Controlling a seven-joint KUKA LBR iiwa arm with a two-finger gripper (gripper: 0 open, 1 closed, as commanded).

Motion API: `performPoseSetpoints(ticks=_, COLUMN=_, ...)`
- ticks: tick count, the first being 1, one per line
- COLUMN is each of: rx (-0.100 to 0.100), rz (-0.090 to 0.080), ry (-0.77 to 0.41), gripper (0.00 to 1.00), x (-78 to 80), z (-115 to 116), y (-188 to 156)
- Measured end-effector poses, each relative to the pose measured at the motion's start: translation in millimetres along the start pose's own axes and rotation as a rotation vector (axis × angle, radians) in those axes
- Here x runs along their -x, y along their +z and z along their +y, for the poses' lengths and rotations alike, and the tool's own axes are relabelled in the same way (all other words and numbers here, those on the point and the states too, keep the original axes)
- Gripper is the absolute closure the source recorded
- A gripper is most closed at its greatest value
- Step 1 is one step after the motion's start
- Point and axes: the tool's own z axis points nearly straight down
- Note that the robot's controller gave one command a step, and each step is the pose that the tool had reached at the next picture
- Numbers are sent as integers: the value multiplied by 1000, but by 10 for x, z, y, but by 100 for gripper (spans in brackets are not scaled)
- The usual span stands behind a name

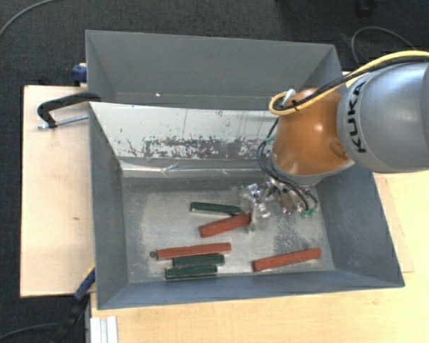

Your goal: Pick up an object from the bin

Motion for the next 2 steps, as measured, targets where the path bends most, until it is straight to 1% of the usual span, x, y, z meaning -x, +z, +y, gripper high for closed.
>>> performPoseSetpoints(ticks=1, rx=-7, rz=-11, ry=-392, gripper=100, x=138, z=-243, y=-719)
performPoseSetpoints(ticks=2, rx=-8, rz=-13, ry=-392, gripper=100, x=92, z=-326, y=-1487)
